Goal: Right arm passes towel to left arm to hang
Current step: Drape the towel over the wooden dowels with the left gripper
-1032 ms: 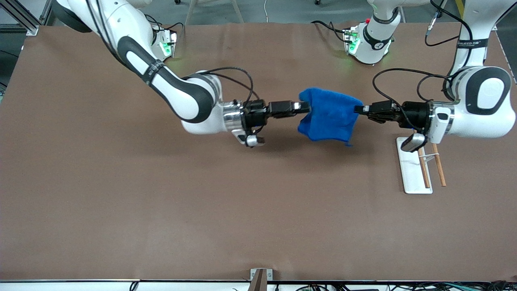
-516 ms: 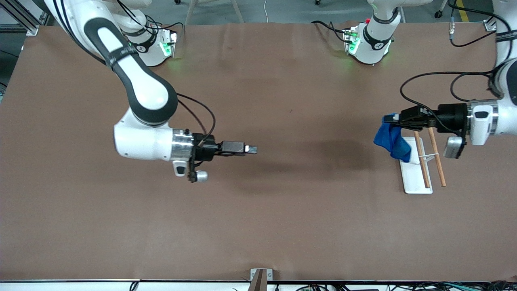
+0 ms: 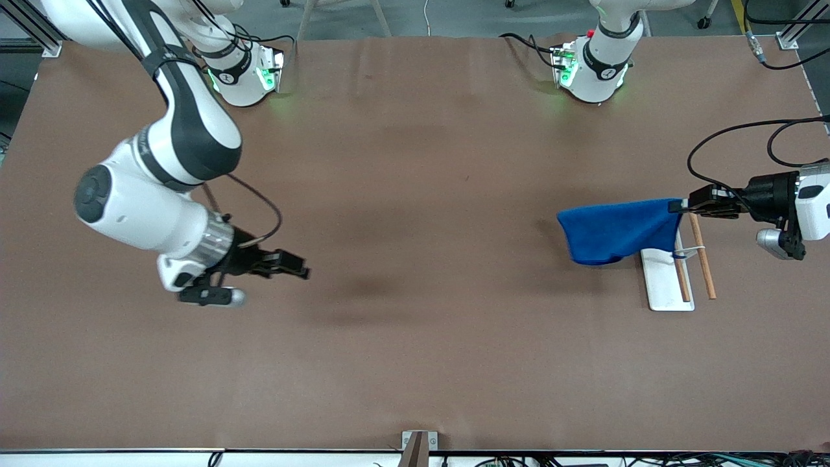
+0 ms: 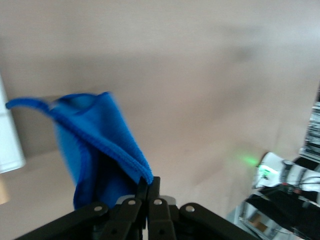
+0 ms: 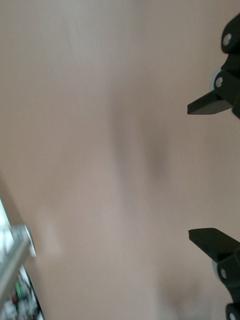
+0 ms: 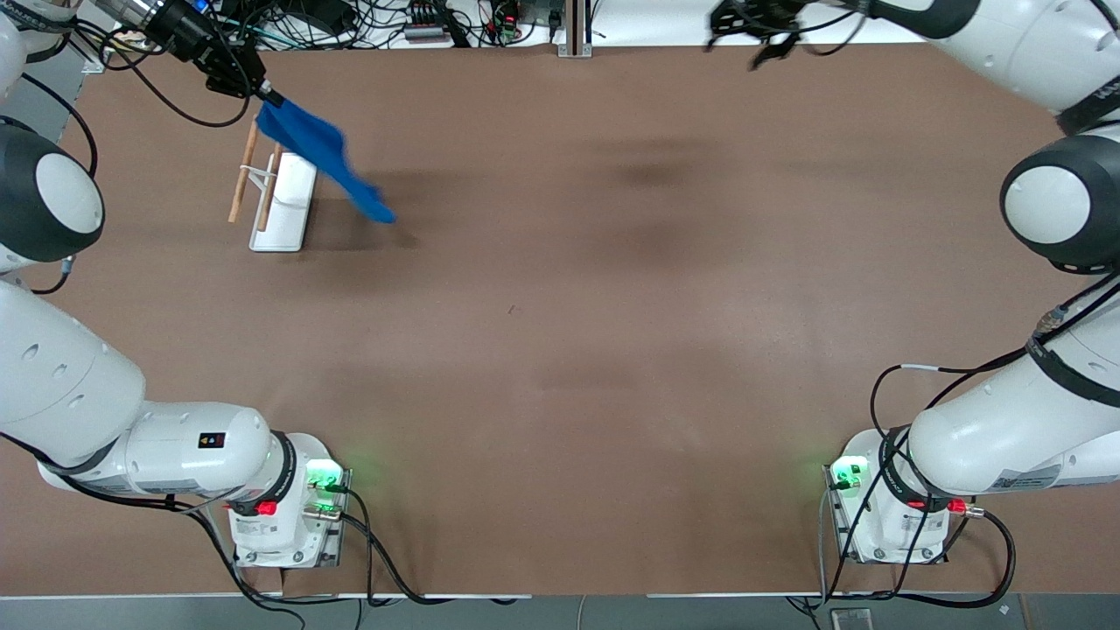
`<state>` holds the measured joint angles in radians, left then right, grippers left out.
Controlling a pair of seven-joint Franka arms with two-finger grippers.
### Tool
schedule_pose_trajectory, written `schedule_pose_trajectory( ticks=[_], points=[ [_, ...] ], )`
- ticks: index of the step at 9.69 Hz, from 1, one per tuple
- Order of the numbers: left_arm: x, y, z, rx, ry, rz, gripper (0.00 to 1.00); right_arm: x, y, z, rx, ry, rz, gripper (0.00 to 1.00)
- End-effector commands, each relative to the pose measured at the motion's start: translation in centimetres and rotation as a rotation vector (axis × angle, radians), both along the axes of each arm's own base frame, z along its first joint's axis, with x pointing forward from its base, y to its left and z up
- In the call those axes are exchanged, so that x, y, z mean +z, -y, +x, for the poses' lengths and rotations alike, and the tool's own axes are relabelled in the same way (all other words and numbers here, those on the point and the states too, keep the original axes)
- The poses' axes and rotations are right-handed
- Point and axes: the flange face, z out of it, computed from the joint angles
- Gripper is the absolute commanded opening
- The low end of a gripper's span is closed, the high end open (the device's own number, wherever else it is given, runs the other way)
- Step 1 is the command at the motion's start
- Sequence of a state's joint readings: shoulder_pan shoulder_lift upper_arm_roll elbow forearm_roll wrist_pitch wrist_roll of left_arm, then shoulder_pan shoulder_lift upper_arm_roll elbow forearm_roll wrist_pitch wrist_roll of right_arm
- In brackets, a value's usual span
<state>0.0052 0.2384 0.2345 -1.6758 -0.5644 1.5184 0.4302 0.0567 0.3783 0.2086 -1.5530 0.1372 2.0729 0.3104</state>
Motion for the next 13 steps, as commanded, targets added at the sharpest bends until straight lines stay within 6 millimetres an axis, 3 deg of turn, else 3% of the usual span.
schedule_pose_trajectory(
  ticks=[1,2,4,7,9,12,13],
  points=[
    [-1.3,-3.9,0.1,0.020,0.010,0.118,0.00,5.0,7.4,-1.4,-0.044,0.053,-0.227,1.00],
    [-1.2,-5.9,0.0,0.046,0.030,0.135,0.00,8.1,11.3,-1.8,-0.095,0.075,-0.260,1.00],
    [-1.5,-9.4,-0.7,0.025,0.076,0.140,0.00,12.8,14.8,-4.2,-0.093,0.076,-0.283,1.00],
    [-3.7,-11.7,-0.4,0.015,0.118,0.173,0.00,18.7,20.3,-9.5,-0.186,0.023,-0.283,1.00],
    [-5.4,-15.0,-0.9,0.011,0.139,0.200,0.00,19.3,21.7,-11.0,-0.212,-0.027,-0.272,1.00],
    [-8.6,-17.2,-1.1,0.003,0.126,0.220,0.02,22.0,21.4,-10.7,-0.192,0.025,-0.267,1.00],
    [-9.2,-17.7,-1.3,0.012,0.116,0.219,0.12,21.7,21.6,-10.2,-0.181,0.025,-0.269,1.00]
  ],
)
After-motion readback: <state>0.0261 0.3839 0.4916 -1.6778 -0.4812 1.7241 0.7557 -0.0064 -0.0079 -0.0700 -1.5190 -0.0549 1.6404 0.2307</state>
